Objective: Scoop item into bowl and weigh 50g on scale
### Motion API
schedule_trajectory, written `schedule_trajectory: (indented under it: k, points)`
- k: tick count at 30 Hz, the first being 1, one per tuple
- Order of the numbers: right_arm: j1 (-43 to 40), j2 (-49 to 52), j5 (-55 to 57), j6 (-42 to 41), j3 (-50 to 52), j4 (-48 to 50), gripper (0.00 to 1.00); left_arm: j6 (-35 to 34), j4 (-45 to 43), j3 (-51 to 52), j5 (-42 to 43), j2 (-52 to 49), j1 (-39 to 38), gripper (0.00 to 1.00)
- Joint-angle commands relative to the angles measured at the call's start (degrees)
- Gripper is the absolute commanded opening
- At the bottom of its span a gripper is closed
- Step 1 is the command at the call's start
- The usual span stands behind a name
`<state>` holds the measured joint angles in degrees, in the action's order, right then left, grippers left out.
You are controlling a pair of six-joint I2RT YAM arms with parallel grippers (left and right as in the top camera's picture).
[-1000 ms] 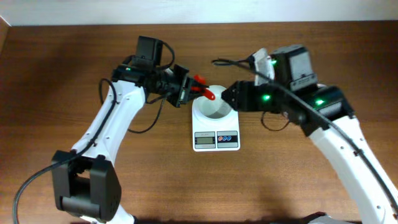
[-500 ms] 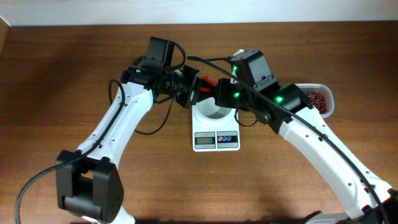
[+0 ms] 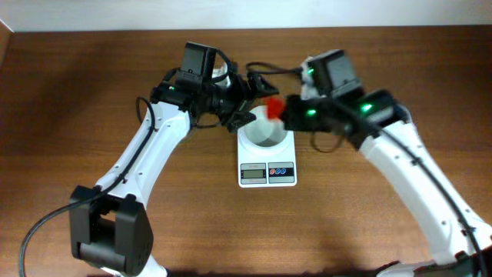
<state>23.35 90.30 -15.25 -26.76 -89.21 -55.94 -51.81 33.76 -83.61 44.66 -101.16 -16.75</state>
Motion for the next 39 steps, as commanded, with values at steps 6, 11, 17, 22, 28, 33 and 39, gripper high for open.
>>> schedule_trajectory:
  k: [6, 11, 17, 22, 28, 33, 39]
  points:
    - [-23.9, -0.2, 0.9, 16.7, -16.5, -25.2, 0.04, 34.9, 18.6, -15.0, -18.0, 0.0, 0.5, 0.79]
    - [-32.1, 6.6, 6.2, 19.1, -16.4, -28.7, 0.04, 38.3, 30.9, -16.2, -22.1, 0.0, -1.7, 0.00]
    - [-32.1, 20.5, 17.2, 27.1, -16.5, -25.6, 0.04, 52.9, 30.4, -13.5, -29.8, -0.3, -9.6, 0.00]
    - [-32.1, 24.2, 17.2, 31.1, -16.4, -21.4, 0.04, 53.2, 29.8, -13.5, -41.7, -3.4, -19.3, 0.00]
    - [-32.1, 30.5, 11.2, 34.1, -16.3, -21.3, 0.04, 55.8, 29.9, -13.4, -41.7, -4.4, -20.6, 0.00]
    - [-34.5, 32.3, 8.8, 35.6, -16.2, -20.0, 0.04, 55.8, 29.9, -13.4, -43.6, -4.4, -20.6, 0.03]
    - [-35.8, 32.3, 8.2, 35.3, -16.2, -19.8, 0.28, 55.8, 29.3, -13.4, -43.4, -5.9, -20.6, 0.04]
